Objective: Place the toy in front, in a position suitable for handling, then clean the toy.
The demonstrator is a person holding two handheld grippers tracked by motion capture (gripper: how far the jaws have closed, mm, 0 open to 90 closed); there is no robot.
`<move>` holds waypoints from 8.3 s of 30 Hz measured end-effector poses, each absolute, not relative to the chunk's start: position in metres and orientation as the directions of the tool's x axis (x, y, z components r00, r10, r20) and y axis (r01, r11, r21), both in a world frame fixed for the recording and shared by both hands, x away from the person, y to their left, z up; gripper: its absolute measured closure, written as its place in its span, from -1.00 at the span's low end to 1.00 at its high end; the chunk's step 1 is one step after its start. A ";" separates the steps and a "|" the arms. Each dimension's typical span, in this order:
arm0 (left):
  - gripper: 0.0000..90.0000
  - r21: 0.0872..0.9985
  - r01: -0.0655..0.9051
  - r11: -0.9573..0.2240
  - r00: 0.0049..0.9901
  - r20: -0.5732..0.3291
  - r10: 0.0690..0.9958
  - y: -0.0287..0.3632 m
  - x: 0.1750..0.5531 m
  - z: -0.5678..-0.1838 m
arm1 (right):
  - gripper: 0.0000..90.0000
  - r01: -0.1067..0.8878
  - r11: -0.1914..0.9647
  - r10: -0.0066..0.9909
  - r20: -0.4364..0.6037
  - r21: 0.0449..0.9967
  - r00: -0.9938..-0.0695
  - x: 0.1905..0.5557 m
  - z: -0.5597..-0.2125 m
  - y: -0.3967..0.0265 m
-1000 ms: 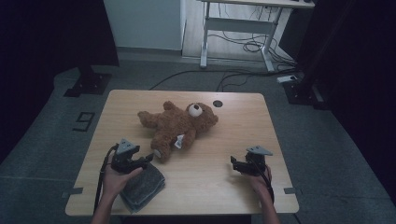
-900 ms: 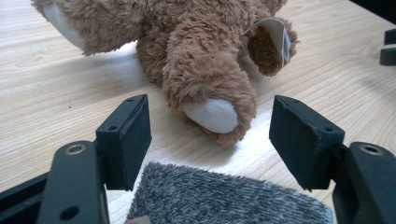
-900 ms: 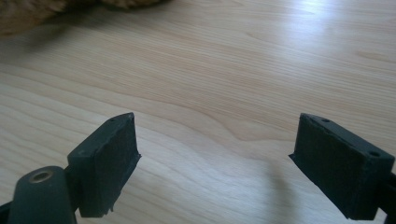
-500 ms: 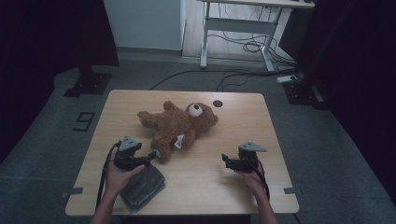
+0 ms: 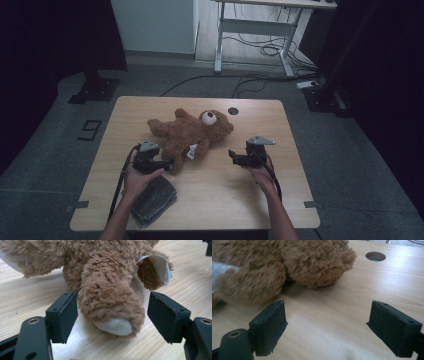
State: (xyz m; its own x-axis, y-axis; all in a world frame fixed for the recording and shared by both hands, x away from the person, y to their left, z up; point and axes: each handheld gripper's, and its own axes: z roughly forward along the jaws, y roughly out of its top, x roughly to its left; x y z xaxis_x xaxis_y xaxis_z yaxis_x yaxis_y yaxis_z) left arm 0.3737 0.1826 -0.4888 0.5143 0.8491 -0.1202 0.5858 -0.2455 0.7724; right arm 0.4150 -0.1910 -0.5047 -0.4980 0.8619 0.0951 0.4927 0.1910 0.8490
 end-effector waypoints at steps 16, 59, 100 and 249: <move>-0.45 0.760 0.598 -0.255 0.518 -0.123 0.846 0.171 0.385 -0.496 | -0.69 0.480 0.197 0.854 0.090 0.855 -0.512 0.438 -0.508 -0.183; 0.03 0.721 0.638 -0.269 0.499 -0.122 0.858 0.157 0.404 -0.509 | -0.30 0.542 0.223 0.794 0.172 0.810 -0.583 0.525 -0.518 -0.142; 0.66 0.808 0.470 -0.355 0.612 -0.009 0.790 0.145 0.383 -0.450 | 0.61 0.394 0.155 0.797 0.121 0.906 -0.592 0.449 -0.466 -0.190; 0.66 0.804 0.538 -0.253 0.552 -0.110 0.826 0.214 0.287 -0.509 | 0.15 0.511 0.060 0.858 0.218 0.858 -0.466 0.355 -0.538 -0.230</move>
State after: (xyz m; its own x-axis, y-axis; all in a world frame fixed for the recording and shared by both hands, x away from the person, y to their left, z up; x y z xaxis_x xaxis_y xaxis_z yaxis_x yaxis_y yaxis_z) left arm 0.2870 0.2144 -0.5087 0.5524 0.8263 -0.1096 0.5375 -0.2527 0.8045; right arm 0.3549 -0.2304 -0.5383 -0.4656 0.8578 0.2175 0.5105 0.0596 0.8578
